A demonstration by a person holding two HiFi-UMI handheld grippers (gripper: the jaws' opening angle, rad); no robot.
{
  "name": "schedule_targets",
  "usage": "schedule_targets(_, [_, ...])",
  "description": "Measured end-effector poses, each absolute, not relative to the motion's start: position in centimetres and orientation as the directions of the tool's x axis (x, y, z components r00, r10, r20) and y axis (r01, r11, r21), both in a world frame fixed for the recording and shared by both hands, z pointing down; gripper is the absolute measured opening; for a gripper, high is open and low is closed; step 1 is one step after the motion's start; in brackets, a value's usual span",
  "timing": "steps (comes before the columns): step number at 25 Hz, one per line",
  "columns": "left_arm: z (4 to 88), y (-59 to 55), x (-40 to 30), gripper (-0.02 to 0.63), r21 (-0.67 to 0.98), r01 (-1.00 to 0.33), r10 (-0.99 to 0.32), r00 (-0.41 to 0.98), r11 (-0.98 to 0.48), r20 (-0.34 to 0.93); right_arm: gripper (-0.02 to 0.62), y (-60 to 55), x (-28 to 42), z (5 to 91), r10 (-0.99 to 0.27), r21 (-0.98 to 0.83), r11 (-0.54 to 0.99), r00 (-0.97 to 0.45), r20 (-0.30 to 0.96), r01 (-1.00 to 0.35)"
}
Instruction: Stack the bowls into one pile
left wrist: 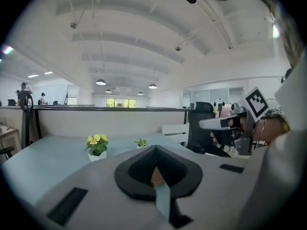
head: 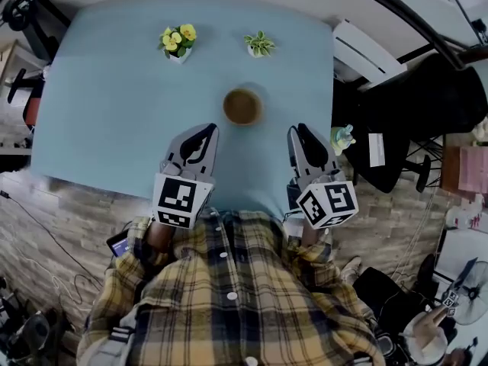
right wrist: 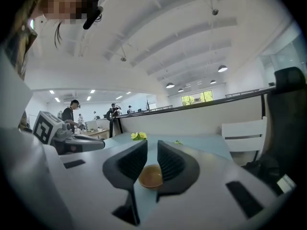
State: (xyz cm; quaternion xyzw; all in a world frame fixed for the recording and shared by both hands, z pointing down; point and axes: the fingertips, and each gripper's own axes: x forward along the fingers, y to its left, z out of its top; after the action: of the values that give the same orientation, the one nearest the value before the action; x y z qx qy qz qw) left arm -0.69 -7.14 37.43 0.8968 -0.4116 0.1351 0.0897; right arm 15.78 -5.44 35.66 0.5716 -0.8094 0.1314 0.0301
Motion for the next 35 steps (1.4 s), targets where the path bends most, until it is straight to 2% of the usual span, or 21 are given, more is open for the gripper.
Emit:
schedule_targets(10, [36.2,-5.2,-0.5,-0.009,0.071,-0.752,-0.708,0.644,-0.655,0.29,0.005,-0.8,17.2,35.4,-0.938,-0.088,0.261,-0.274,0.212,-0.961])
schedule_targets(35, [38.1,-5.4,-0.4,-0.009,0.095,-0.756,-0.694,0.638,-0.648,0.334,0.002,-1.3,18.6,36.4,-0.937,-0.178,0.21,-0.249,0.243,-0.962])
